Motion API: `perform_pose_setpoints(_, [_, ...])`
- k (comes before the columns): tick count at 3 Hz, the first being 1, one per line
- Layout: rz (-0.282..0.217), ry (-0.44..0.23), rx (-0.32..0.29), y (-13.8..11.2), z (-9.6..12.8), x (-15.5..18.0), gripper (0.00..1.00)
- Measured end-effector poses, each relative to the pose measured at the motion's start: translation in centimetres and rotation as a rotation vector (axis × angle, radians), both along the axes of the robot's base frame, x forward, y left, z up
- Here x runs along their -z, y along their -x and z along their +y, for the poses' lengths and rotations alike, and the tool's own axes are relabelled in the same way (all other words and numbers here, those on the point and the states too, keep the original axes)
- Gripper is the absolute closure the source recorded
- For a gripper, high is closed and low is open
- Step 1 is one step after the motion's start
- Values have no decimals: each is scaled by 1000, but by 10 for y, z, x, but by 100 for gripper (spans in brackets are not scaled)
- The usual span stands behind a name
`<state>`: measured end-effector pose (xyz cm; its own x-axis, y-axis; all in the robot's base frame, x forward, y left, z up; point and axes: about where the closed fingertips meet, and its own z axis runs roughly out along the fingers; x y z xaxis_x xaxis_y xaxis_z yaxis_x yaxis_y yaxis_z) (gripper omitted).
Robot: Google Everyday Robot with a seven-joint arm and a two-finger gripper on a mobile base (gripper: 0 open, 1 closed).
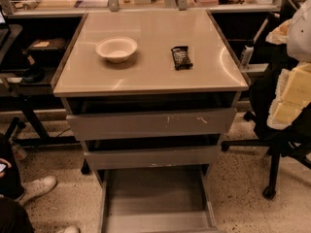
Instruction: Place rxbar chocolate into bottom drawer
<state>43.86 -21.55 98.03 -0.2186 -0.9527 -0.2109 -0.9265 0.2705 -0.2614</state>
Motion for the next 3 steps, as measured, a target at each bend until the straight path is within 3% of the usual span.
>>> perform_pose_setpoints(1, [0,0,0,0,0,0,0])
perform_pose_setpoints(2, [8,7,36,-15,2,3,0])
perform_pose_setpoints(3, [40,0,78,-47,7,10,0])
